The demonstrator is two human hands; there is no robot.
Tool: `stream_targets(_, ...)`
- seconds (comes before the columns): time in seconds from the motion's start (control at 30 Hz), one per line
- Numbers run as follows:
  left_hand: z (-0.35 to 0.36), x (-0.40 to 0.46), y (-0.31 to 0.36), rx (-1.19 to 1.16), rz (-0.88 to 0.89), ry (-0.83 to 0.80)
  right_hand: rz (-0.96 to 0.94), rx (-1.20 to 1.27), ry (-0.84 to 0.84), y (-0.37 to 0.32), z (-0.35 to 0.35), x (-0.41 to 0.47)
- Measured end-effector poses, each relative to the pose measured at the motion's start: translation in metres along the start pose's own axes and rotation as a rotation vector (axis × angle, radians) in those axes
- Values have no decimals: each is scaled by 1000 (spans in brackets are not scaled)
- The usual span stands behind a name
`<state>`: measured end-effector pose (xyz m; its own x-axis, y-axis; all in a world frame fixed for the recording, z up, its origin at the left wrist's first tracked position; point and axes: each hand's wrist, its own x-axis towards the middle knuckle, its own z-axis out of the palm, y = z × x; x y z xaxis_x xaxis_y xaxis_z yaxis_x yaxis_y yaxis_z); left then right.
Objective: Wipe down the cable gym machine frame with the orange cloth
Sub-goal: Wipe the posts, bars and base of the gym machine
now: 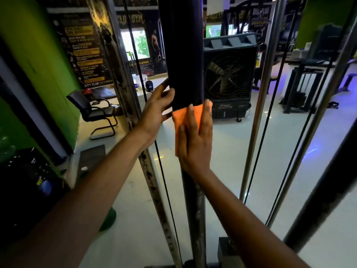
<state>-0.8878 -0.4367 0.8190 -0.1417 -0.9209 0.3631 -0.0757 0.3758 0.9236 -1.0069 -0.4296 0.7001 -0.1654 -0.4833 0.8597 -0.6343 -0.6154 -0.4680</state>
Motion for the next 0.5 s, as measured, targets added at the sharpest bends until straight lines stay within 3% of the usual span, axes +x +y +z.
stream_targets(0.13,5,-2,-10,-46,-14,-20,24,-31,48,-5,7,3)
stream_targets(0.33,4,-15,-30,-153,-56,-78,177,-126,-61,31,21,-121)
stream_targets(0.5,-4,-19,-36,-236,-84,-148,174,-87,121,0,25,-50)
